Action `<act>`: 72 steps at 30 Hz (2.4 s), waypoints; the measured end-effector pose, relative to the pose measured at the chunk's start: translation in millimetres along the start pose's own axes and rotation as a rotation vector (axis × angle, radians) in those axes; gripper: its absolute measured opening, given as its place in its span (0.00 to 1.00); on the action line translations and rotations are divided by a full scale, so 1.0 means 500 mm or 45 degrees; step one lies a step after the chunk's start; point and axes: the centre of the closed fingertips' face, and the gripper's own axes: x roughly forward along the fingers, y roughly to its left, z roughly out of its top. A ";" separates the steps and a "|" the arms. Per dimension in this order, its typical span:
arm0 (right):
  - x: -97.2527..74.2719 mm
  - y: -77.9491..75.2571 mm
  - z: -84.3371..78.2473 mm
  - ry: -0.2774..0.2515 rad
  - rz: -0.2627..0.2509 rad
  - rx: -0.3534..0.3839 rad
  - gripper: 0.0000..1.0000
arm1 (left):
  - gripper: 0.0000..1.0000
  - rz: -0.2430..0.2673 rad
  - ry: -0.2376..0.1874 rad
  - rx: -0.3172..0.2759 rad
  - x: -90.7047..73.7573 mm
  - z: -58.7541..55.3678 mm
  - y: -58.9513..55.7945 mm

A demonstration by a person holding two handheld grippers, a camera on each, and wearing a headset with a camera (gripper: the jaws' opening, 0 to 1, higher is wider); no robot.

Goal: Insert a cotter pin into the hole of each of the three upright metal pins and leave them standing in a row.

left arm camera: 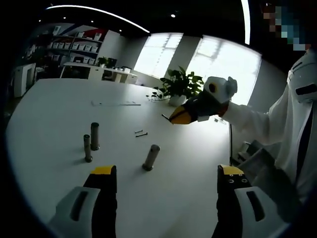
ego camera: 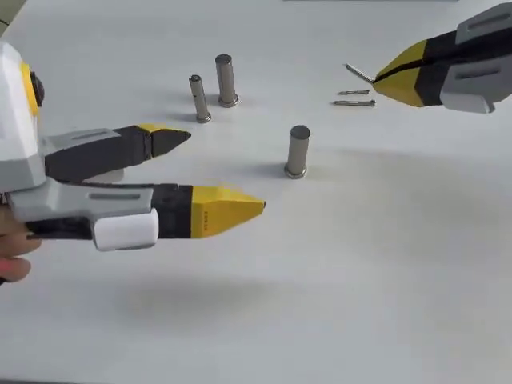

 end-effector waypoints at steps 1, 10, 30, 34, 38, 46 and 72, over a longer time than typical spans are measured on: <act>-0.001 0.006 0.006 -0.005 0.001 -0.008 0.00 | 0.81 -0.003 0.000 0.004 0.002 0.004 0.000; 0.011 0.057 0.012 -0.030 0.048 -0.054 0.00 | 0.67 -0.064 0.028 -0.086 0.043 0.042 0.001; 0.010 0.104 0.028 -0.062 0.043 -0.129 0.00 | 0.23 -0.264 0.126 -0.286 0.138 0.037 -0.069; 0.007 0.118 0.027 -0.057 0.040 -0.141 0.00 | 0.18 -0.278 0.141 -0.316 0.151 0.030 -0.073; 0.008 0.124 0.028 -0.059 0.041 -0.146 0.00 | 0.12 -0.277 0.165 -0.384 0.157 0.023 -0.069; 0.014 0.124 0.028 -0.032 0.025 -0.188 0.00 | 0.07 -0.282 0.191 -0.399 0.160 0.019 -0.064; 0.005 0.157 0.033 0.003 0.048 -0.240 0.00 | 0.10 -0.260 0.241 -0.421 0.163 -0.002 -0.071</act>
